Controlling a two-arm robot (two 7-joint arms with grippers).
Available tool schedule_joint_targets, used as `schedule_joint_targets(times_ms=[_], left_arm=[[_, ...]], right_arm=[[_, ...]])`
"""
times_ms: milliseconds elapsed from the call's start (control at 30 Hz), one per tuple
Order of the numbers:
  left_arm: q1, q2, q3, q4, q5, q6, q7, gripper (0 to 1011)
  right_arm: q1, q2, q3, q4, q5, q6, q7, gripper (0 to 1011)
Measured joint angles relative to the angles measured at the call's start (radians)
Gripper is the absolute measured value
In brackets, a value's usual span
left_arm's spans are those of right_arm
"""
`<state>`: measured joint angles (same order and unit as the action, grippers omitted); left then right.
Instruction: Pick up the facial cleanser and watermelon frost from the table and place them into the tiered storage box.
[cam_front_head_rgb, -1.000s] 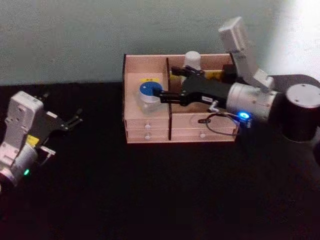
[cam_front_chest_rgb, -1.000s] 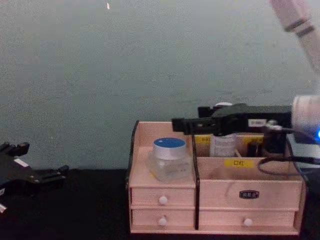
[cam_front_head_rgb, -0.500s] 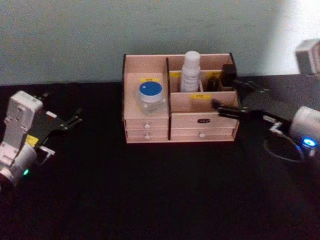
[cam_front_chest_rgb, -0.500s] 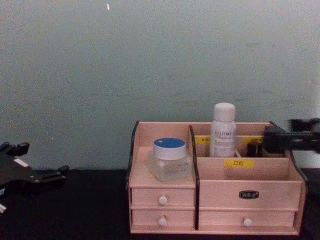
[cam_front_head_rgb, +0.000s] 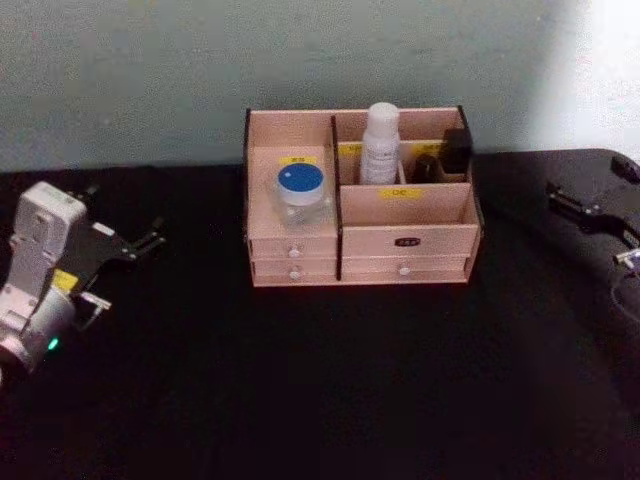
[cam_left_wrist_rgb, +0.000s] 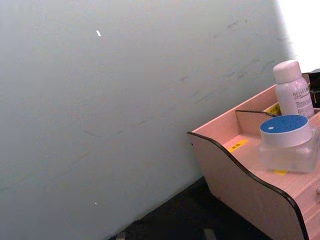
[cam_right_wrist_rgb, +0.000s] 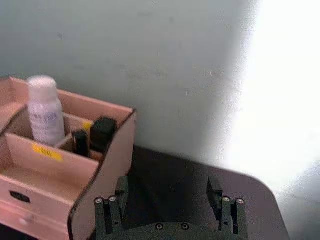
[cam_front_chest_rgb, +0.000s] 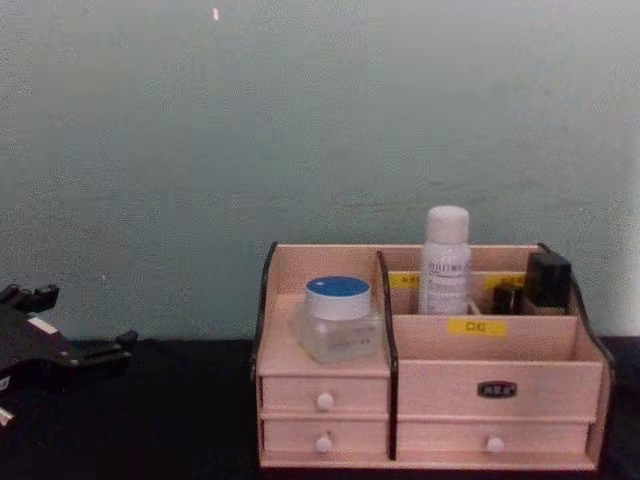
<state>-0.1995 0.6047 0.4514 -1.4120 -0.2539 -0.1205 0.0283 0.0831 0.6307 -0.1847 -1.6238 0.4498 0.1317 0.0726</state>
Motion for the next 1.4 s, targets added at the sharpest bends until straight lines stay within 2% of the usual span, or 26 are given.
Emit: schedule_joint_targets(times_ms=[233,533,1400], left_arm=[[0.000,0.000,0.000,0.000,0.000,0.000,0.000,1001],[0.000,0.000,0.000,0.000,0.000,0.000,0.000,1001],[0.000,0.000,0.000,0.000,0.000,0.000,0.000,1001]], right_arm=[[0.018,-0.041,-0.037,0.051,-0.051,0.037,-0.015,1002],[0.015,-0.072,-0.048,0.085,-0.078,0.052,-0.007,1002],[0.014,-0.069,-0.047,0.081,-0.079,0.050,-0.011,1002]])
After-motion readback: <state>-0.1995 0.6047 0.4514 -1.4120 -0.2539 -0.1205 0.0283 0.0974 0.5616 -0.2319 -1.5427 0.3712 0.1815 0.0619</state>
